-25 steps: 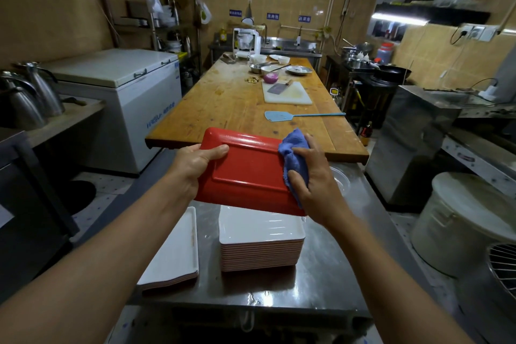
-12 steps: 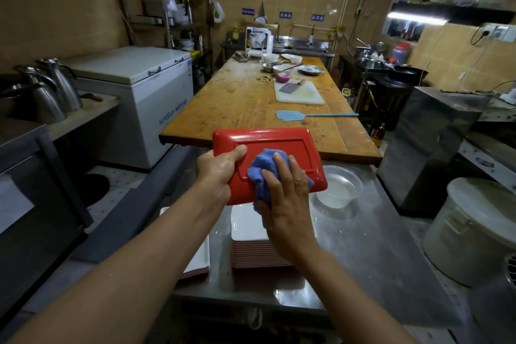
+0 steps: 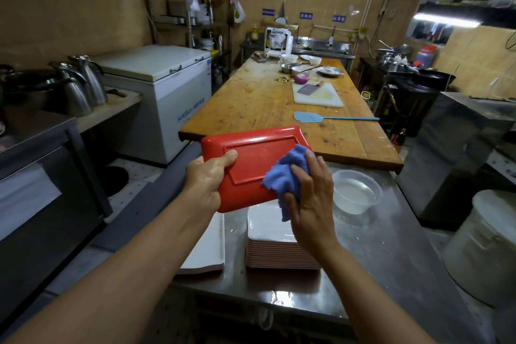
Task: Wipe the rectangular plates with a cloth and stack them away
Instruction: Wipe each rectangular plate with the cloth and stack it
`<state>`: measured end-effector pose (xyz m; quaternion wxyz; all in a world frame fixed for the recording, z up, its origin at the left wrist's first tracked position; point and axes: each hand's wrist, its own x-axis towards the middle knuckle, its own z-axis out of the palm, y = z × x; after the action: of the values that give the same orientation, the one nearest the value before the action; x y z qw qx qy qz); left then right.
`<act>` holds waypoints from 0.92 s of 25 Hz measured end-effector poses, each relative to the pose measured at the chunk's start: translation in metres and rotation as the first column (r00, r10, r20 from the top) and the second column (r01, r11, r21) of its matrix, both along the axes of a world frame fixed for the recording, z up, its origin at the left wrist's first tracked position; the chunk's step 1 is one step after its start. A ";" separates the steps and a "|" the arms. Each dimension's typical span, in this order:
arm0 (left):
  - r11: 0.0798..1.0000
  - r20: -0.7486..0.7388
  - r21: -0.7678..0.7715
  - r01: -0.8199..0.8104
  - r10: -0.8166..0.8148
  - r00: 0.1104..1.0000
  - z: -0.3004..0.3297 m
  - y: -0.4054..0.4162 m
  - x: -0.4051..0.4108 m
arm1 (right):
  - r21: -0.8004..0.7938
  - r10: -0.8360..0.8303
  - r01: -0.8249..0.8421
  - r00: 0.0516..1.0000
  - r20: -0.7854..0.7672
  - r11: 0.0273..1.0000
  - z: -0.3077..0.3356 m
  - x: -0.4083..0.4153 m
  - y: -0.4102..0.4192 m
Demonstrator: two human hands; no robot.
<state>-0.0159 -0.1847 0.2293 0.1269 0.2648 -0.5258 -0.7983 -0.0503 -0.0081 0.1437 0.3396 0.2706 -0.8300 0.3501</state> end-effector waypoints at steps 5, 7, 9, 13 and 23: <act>0.996 -0.008 -0.050 -0.070 0.069 0.998 -0.008 -0.021 0.010 | -0.287 0.137 -0.034 0.928 0.347 0.957 -0.005 -0.005 -0.008; 0.989 -0.027 -0.112 -0.093 0.090 0.996 -0.015 -0.029 0.016 | -0.271 0.115 0.007 0.895 0.432 0.963 -0.010 -0.007 -0.014; 0.969 -0.066 -0.217 -0.116 0.104 0.992 -0.021 -0.038 0.020 | -0.197 0.076 0.017 0.886 0.458 0.980 -0.010 -0.008 -0.019; 0.664 -0.172 -0.717 -0.214 0.129 0.977 -0.028 -0.066 0.022 | -0.231 0.114 -0.013 0.896 0.429 0.973 0.006 -0.003 -0.032; -0.366 0.048 -0.930 -0.029 -0.199 0.979 -0.119 -0.073 0.034 | -0.237 0.121 0.024 0.806 0.579 0.971 -0.013 -0.001 -0.038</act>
<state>0.0185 -0.2575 0.1107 0.2644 -0.0516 -0.9622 -0.0415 -0.0516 -0.0464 0.1311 0.0855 0.1284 -0.8402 0.5199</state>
